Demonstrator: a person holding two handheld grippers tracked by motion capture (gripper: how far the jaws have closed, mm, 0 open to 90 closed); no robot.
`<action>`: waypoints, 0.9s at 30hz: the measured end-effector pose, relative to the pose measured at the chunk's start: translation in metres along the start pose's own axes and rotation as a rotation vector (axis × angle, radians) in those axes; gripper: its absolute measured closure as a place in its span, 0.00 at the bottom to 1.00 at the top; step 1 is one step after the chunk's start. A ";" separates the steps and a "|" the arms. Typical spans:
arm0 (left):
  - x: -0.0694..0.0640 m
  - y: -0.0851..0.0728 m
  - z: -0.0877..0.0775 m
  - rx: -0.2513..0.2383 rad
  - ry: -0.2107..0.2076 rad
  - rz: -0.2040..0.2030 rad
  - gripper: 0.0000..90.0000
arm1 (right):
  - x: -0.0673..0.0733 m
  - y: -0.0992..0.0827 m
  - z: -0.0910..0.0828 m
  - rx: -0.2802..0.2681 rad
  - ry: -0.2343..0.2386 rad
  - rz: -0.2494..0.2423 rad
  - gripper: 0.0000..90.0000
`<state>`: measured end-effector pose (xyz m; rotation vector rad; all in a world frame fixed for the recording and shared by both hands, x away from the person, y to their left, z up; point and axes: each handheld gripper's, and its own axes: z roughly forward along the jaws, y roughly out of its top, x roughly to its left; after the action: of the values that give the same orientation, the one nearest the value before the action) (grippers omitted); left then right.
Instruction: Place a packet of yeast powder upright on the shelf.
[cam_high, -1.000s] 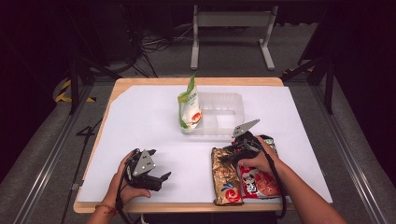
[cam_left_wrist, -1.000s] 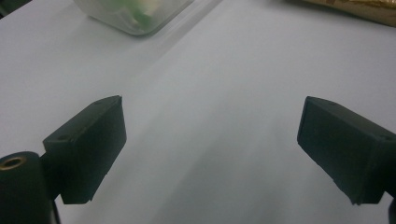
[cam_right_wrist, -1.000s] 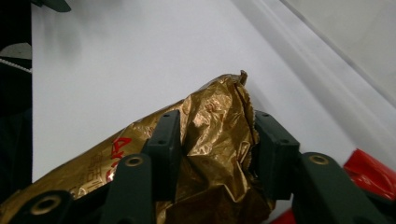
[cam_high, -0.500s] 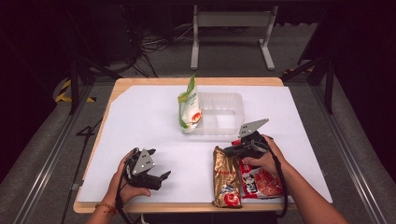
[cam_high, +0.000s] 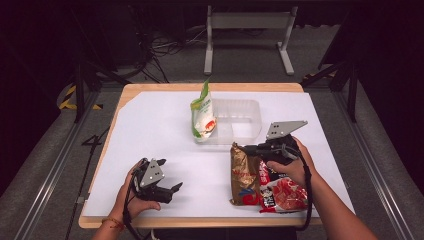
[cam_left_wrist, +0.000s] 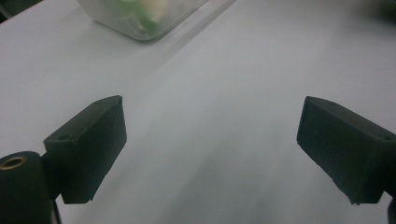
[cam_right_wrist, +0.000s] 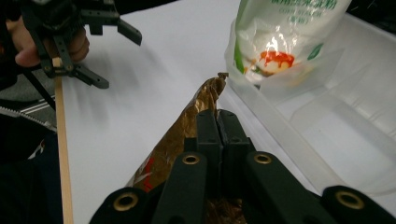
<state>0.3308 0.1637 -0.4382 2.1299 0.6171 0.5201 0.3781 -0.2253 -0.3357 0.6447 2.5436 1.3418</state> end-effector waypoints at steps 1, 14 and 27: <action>0.000 0.000 0.000 0.000 0.000 0.000 0.10 | 0.000 0.000 0.000 0.000 0.000 0.000 0.99; 0.002 0.000 -0.002 -0.019 0.017 -0.007 0.10 | 0.009 0.020 -0.021 -0.090 -0.067 -0.004 0.99; 0.004 0.001 -0.006 -0.042 0.030 -0.021 0.10 | 0.005 0.032 -0.028 -0.165 -0.157 0.030 0.99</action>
<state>0.3307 0.1690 -0.4341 2.0773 0.6387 0.5495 0.3725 -0.2272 -0.2932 0.7272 2.2815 1.4315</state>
